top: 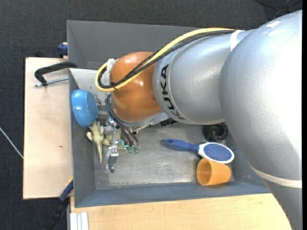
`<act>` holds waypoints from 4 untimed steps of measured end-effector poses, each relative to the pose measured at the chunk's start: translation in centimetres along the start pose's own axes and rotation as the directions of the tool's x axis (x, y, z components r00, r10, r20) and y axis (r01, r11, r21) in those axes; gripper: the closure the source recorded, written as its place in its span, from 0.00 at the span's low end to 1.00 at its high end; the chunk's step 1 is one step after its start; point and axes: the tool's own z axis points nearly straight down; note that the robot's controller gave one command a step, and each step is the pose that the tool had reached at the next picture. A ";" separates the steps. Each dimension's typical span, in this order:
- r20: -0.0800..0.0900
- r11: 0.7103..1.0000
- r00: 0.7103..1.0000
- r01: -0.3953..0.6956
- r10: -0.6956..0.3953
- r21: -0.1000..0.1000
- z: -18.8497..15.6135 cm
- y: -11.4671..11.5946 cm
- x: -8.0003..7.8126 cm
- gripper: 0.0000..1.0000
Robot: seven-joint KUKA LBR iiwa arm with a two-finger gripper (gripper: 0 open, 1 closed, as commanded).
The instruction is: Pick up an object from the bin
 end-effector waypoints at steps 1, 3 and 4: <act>0.012 0.988 0.988 -0.154 0.155 -0.010 5.2 -2.5 -3.3 0.00; 0.020 0.969 0.969 -0.248 0.248 -0.011 -6.1 -2.6 -4.3 1.00; 0.018 0.999 0.999 -0.041 0.041 -0.006 -10.7 -0.3 -5.4 1.00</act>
Offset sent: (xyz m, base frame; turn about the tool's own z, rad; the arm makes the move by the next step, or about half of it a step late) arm 0.0309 -0.0296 -0.0564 0.1590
